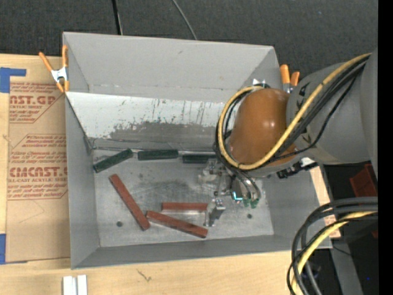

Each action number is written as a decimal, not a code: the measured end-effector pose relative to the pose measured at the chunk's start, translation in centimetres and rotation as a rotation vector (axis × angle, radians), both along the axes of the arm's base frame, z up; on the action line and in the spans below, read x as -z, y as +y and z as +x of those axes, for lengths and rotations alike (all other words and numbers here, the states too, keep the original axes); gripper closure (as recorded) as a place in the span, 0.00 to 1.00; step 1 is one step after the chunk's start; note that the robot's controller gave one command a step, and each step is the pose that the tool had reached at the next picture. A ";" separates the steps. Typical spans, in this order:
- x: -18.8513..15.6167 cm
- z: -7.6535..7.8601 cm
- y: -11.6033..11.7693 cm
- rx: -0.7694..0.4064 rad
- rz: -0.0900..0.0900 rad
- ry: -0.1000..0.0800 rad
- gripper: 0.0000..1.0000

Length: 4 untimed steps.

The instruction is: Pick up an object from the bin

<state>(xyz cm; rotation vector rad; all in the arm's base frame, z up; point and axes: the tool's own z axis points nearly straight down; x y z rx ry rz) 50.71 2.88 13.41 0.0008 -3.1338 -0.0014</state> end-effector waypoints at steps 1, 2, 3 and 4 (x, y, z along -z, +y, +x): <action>-0.4 0.2 0.0 0.000 0.000 -0.007 0.00; 5.7 1.6 2.5 -0.051 -0.002 -0.025 1.00; 5.7 1.6 2.5 -0.051 -0.002 -0.025 1.00; -7.4 0.1 1.9 -0.093 0.000 -0.010 1.00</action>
Offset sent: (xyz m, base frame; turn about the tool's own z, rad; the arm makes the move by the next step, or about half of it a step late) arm 0.0097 0.0259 -0.0641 -0.0530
